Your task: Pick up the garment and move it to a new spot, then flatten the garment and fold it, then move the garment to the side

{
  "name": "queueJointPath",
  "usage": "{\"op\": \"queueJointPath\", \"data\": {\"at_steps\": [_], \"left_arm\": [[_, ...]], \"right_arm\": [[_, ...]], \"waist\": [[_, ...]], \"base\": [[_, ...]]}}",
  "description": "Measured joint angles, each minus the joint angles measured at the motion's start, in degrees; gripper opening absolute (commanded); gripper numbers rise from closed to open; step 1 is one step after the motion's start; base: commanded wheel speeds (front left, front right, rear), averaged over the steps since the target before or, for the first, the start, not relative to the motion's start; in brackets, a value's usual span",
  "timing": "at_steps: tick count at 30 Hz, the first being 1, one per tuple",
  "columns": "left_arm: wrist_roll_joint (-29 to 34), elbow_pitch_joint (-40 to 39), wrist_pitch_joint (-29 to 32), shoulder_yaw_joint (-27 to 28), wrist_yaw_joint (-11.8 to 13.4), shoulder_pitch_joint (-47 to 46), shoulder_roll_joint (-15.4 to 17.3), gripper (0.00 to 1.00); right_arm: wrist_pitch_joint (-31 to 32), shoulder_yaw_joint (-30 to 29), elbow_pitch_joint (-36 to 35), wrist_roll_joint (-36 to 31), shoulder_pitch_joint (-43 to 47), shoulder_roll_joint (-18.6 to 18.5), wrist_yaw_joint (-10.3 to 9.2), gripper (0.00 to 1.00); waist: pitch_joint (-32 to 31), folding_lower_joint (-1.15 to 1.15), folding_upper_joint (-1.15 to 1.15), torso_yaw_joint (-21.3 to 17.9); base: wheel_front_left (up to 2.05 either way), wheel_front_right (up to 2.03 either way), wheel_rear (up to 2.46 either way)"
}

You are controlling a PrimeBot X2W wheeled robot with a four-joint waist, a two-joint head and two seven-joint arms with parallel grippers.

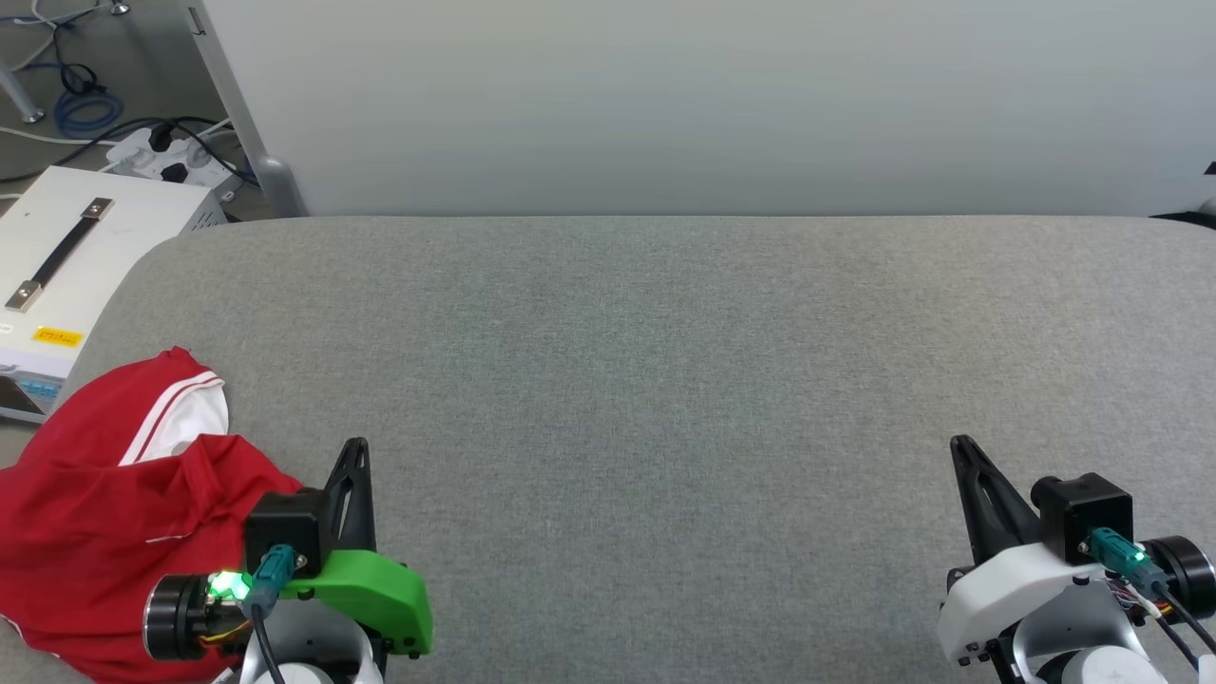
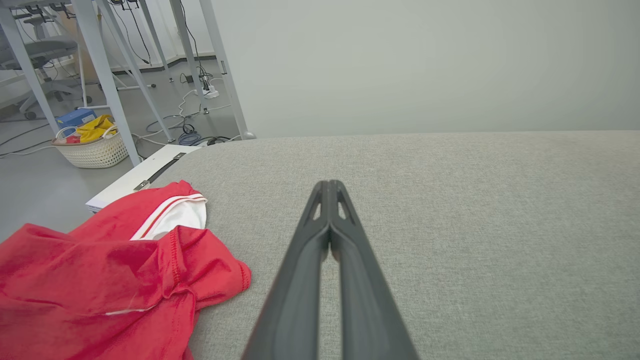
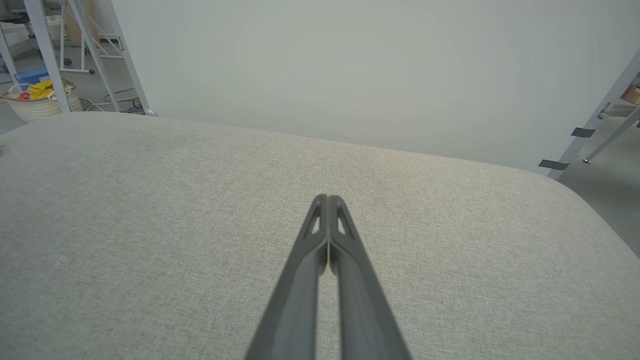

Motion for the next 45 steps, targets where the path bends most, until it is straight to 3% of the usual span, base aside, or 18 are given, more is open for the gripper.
{"op": "queueJointPath", "data": {"at_steps": [12, 13, 45], "left_arm": [[0.0, 0.0, 0.0, 0.0, 0.0, 0.0, 0.0, 0.00], [0.0, 0.0, 0.0, 0.0, 0.0, 0.0, 0.0, 1.00], [-2.6, 1.4, -3.0, -2.0, -0.5, -0.2, 0.0, 1.00]], "right_arm": [[0.0, 0.0, 0.0, 0.0, 0.0, 0.0, 0.00, 0.00], [0.0, 0.0, 0.0, 0.0, 0.0, 0.0, 0.00, 1.00], [-2.9, -1.3, -1.8, 3.0, 0.0, 0.0, 0.00, 1.00]], "waist": [[0.0, 0.00, 0.00, 0.0], [0.0, 0.00, 0.00, 0.0], [0.0, 0.00, 0.00, -0.1]], "base": [[0.00, 0.00, 0.00], [0.00, 0.00, 0.00], [0.00, 0.00, 0.00]]}}
